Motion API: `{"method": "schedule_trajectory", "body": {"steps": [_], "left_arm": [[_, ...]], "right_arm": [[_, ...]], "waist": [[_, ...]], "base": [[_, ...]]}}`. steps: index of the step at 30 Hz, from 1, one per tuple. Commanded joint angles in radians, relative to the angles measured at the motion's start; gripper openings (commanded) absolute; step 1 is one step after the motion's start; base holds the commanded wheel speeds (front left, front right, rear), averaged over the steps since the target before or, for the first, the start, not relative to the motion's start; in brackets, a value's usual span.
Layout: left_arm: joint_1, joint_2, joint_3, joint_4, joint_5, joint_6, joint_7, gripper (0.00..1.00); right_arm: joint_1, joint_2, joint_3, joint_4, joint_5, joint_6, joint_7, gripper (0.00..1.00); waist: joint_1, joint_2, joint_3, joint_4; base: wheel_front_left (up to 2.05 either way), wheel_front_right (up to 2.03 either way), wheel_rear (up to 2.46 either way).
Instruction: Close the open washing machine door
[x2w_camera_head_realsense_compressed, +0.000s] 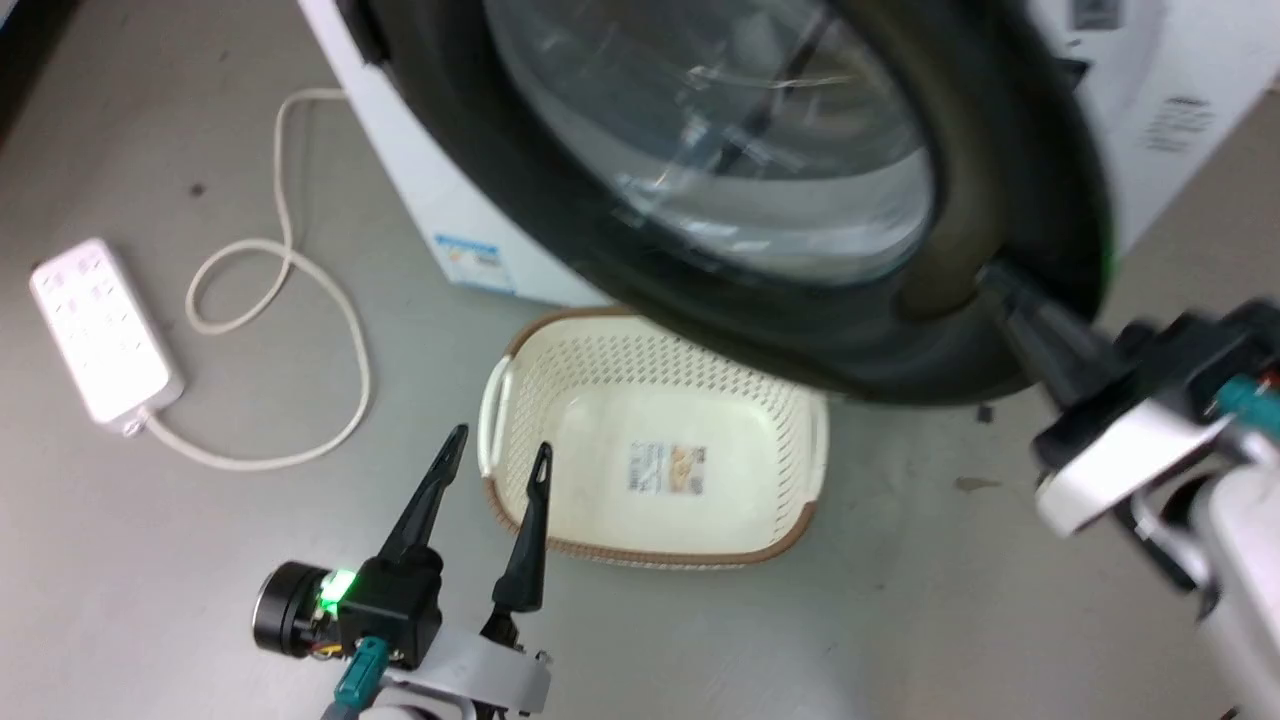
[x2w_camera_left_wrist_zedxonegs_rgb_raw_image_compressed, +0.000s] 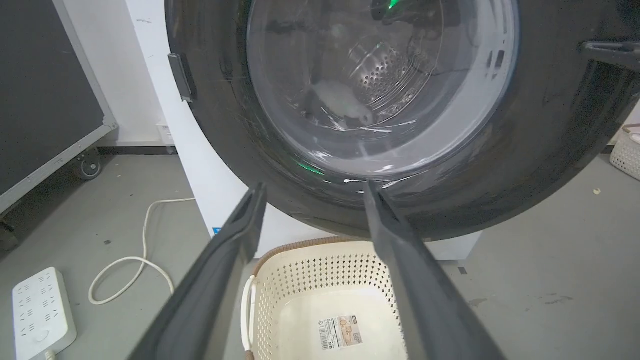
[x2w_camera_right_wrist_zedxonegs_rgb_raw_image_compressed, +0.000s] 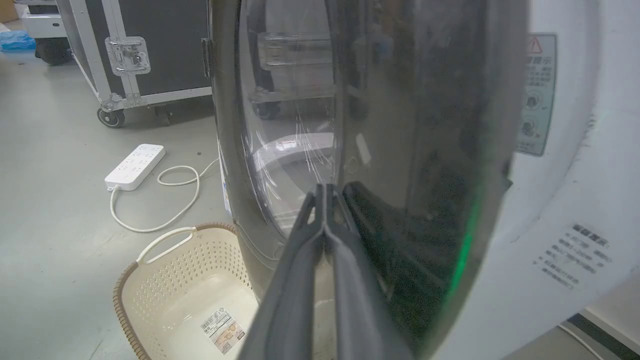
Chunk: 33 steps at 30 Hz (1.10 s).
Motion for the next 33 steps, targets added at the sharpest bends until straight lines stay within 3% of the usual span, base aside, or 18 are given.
{"method": "schedule_trajectory", "body": {"steps": [1,8,11,18,26,27,28,33], "left_arm": [[-0.021,-0.005,-0.003,-0.006,0.005,0.0,-0.004,1.0],[-0.054,-0.02,-0.019,-0.022,-0.004,0.006,-0.004,1.0],[-0.063,-0.024,-0.025,-0.022,-0.008,0.011,-0.004,1.0],[-0.072,-0.028,-0.033,-0.019,-0.01,0.017,-0.004,1.0],[-0.062,-0.029,-0.019,-0.005,-0.011,0.016,-0.004,1.0],[-0.056,-0.029,-0.014,-0.003,-0.011,0.016,-0.004,1.0],[-0.05,-0.029,-0.009,-0.001,-0.013,0.016,-0.004,1.0],[-0.003,-0.03,0.043,0.009,-0.028,0.017,-0.004,1.0]], "right_arm": [[-0.053,-0.027,-0.003,0.027,0.028,-0.003,0.008,0.0],[-0.22,-0.083,-0.052,0.153,0.095,-0.003,0.054,0.0],[-0.287,-0.069,-0.102,0.216,0.143,-0.003,0.07,0.0],[-0.402,-0.066,-0.138,0.354,0.108,-0.003,0.065,0.0],[-0.399,-0.026,-0.123,0.455,0.092,-0.003,-0.011,0.01],[-0.386,-0.021,-0.119,0.459,0.089,-0.003,-0.023,0.37],[-0.37,-0.015,-0.115,0.461,0.085,-0.003,-0.038,0.98],[-0.196,0.045,-0.109,0.403,0.093,-0.003,-0.084,1.0]], "waist": [[-0.0003,-0.0001,0.045,0.042],[-0.0003,-0.0001,0.102,0.082],[-0.0003,-0.0001,0.117,0.093],[-0.0003,-0.0001,0.128,0.102],[-0.0003,-0.0001,0.059,0.087],[-0.0003,-0.0001,0.044,0.081],[-0.0003,-0.0001,0.025,0.075],[-0.0003,-0.0001,-0.109,0.016]], "base": [[0.0,0.0,0.0],[0.0,0.0,0.0],[0.0,0.0,0.0],[0.0,0.0,0.0],[0.0,0.0,0.0],[0.0,0.0,0.0],[0.0,0.0,0.0],[0.0,0.0,0.0]]}}
